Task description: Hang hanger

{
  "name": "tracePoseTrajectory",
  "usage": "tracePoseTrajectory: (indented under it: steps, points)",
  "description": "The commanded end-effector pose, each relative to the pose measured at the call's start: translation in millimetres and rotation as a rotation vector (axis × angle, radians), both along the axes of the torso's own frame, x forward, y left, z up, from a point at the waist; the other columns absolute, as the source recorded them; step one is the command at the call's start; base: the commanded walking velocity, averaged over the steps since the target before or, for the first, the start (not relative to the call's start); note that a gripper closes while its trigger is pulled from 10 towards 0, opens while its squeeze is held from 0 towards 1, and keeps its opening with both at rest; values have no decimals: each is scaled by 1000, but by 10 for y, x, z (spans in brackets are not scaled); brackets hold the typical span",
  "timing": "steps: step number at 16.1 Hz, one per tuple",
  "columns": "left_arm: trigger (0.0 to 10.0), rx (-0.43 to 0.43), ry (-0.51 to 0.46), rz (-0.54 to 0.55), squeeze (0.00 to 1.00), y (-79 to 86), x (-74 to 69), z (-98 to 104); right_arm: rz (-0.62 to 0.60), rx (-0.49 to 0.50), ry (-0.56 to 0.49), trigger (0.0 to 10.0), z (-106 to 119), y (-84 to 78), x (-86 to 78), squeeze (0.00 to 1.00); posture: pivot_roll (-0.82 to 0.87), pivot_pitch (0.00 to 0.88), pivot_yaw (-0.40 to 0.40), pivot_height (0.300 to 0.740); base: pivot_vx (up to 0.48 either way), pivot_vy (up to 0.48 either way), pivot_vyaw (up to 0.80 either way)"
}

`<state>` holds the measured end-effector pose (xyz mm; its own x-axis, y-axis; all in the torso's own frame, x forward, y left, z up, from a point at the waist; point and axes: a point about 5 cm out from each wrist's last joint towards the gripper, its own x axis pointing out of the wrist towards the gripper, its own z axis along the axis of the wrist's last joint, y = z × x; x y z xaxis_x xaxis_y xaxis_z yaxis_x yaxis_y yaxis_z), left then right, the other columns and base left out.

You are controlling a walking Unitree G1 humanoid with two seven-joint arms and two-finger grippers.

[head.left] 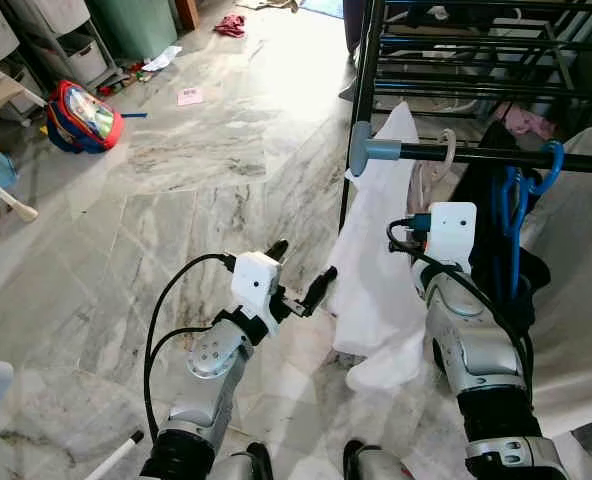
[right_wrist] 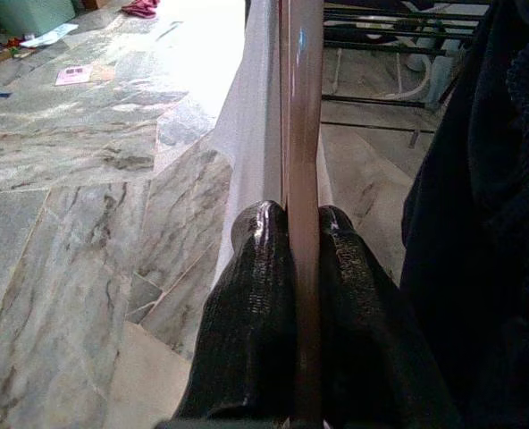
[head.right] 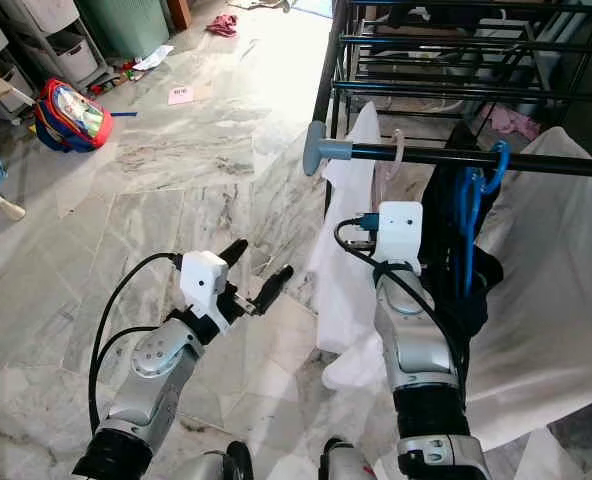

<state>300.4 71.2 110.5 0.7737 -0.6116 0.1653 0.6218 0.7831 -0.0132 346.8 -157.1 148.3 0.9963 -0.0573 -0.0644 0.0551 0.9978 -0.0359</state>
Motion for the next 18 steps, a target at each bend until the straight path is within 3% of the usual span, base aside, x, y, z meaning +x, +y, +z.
tracePoseTrajectory:
  steps: [1,3,4,5,8,11,18]
  points:
    - [10000,9,15,-9,0,27,-33,-31,6,16,30,10000,-36,-1,14,0,-77,252,62,740,0,0,0]
    - [10000,12,20,-13,0,33,-31,-30,14,25,47,10000,-52,-1,22,0,-81,254,66,740,0,0,0]
    - [10000,13,21,-17,0,27,-32,-28,14,31,45,10000,-50,-1,22,608,-82,254,66,740,0,0,0]
    - [10000,13,22,-24,0,17,-35,-30,15,38,44,10000,-54,2,21,1000,-84,254,65,740,0,0,0]
    - [10000,18,26,-32,0,3,-47,-42,13,26,38,10000,-72,-8,-27,1000,-84,256,64,740,0,0,0]
    - [10000,18,27,-30,0,11,-50,-43,20,-88,-17,10000,21,-34,-97,1000,-82,256,64,740,0,0,0]
    - [10000,27,27,-34,0,13,-35,-41,-20,-103,-91,10000,61,-51,-261,1000,-86,257,74,740,0,0,0]
